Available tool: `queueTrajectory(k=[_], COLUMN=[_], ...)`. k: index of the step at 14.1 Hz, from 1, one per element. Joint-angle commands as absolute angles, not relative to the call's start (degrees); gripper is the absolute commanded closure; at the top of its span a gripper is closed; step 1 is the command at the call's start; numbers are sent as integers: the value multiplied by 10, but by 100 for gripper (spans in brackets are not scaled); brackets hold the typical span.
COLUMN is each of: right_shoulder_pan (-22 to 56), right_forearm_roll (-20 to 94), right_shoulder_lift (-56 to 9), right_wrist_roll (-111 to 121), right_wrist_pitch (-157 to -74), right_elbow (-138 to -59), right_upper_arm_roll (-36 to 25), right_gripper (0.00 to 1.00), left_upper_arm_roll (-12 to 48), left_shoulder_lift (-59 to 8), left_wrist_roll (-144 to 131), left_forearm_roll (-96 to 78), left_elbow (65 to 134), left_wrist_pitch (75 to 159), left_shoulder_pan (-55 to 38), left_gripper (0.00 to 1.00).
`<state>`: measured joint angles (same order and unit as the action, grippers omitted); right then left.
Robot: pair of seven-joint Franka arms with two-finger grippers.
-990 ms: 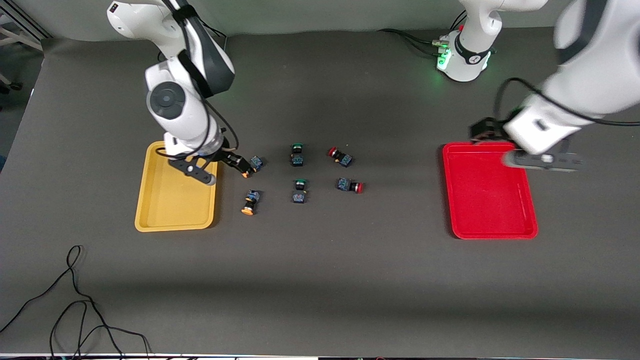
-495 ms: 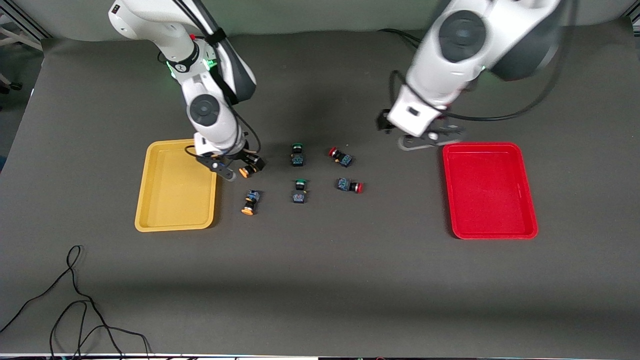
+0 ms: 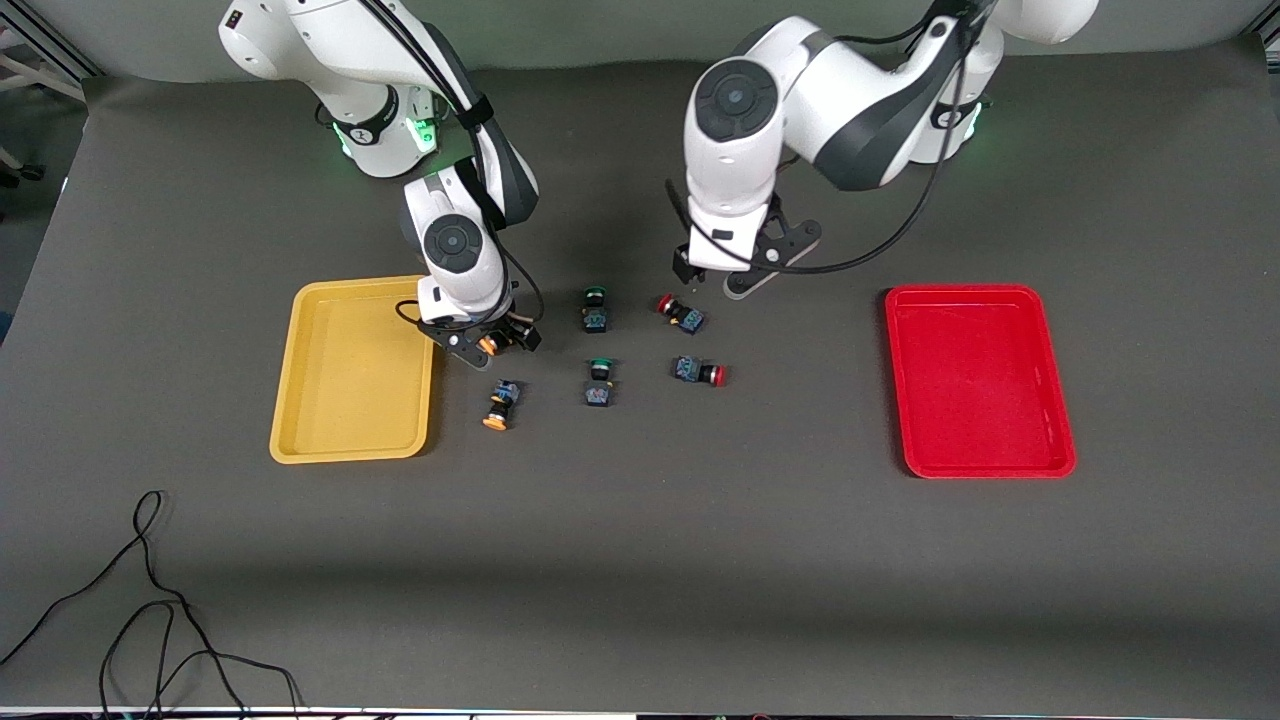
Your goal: Place red and yellow buttons in trays
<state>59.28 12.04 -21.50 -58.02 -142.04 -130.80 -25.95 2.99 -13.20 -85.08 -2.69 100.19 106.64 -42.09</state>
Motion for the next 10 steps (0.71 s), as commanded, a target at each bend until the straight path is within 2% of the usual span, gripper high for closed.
queueTrajectory(k=[1, 3, 5, 6, 8, 10], right_shoulder_pan=[598, 598, 597, 596, 596, 593], right_forearm_roll=[134, 141, 142, 142, 142, 142], right_shoulder_lift=[-220, -226, -226, -226, -226, -222], right_wrist_roll=[-588, -587, -586, -585, -582, -581], right_wrist_pitch=[-1442, -1446, -1448, -1448, -1450, -1450], right_elbow=[-1315, -1316, -1317, -1317, -1316, -1316], right_upper_arm_roll=[-264, -264, -264, -264, -264, -264], right_gripper=[0, 1, 7, 17, 49, 74], left_upper_arm_roll=[19, 19, 19, 19, 19, 19], left_shoulder_lift=[-125, -126, -145, -166, -197, -227], left_wrist_roll=[-939, -956, -1001, -1018, -1021, -1036], left_forearm_roll=[-16, -16, -16, -16, -16, -17], left_elbow=[1044, 1104, 1134, 1133, 1134, 1132], left_wrist_pitch=[1119, 1197, 1261, 1275, 1302, 1334], left_shoulder_pan=[-446, -453, -469, -474, -475, -475], left_gripper=[0, 0, 0, 0, 0, 0])
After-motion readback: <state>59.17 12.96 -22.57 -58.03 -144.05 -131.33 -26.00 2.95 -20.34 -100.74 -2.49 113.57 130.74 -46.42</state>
